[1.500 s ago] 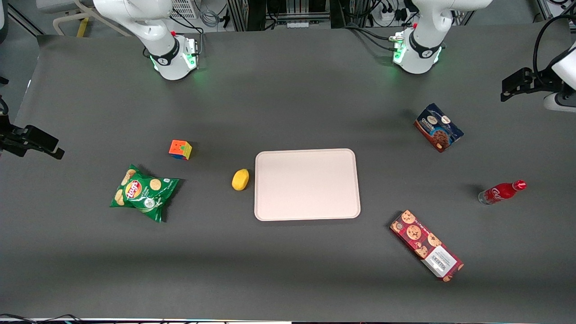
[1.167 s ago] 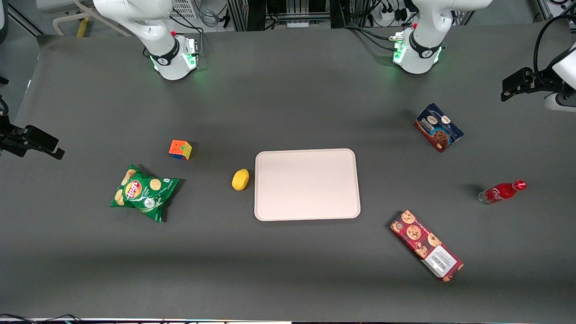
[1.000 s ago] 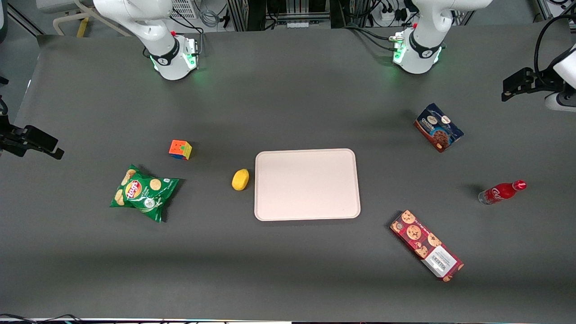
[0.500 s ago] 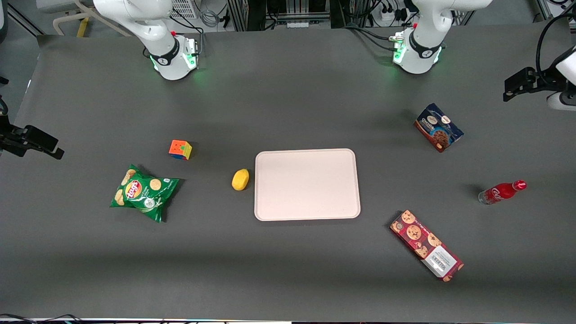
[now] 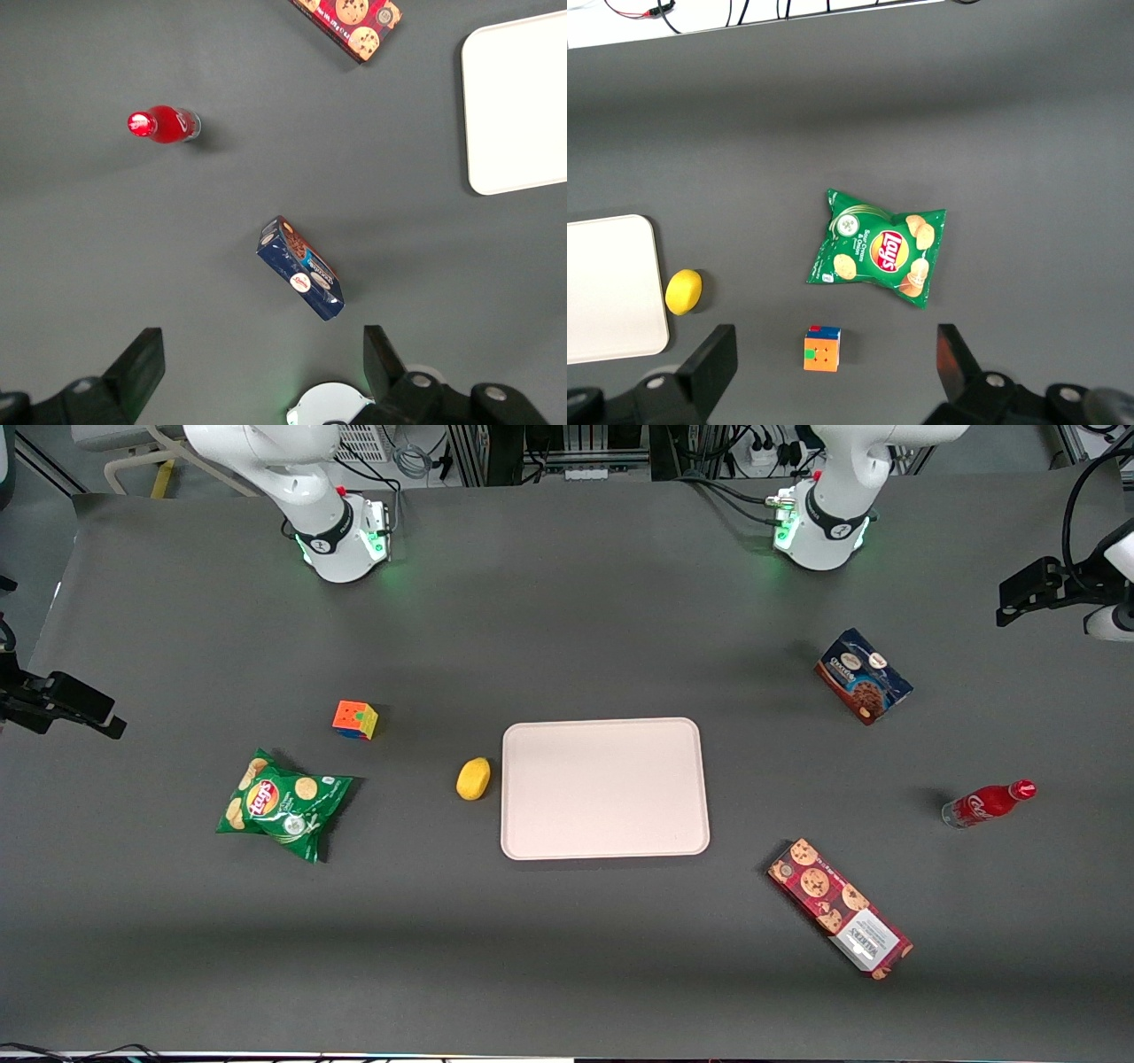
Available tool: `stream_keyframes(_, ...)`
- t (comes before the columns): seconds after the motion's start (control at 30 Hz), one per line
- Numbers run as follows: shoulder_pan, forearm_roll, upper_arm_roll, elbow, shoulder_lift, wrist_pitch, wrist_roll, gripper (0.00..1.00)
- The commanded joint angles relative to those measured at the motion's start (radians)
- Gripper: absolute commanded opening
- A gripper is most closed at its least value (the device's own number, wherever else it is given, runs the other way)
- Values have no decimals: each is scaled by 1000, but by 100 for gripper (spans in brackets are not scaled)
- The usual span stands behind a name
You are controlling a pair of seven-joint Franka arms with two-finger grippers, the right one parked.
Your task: Place cookie box on tray
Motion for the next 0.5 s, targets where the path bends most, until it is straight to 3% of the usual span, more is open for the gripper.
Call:
stream_keyframes(0.0, 24, 6, -14, 54, 12, -28, -11, 100)
stream_keyframes(0.17, 58, 6, -23, 180, 32, -137, -25, 100)
stream_keyframes(0.3, 58, 14, -23, 298, 60, -306, -143, 100)
stream_keyframes(0.47, 63, 21, -23, 281, 55, -445, -323, 100)
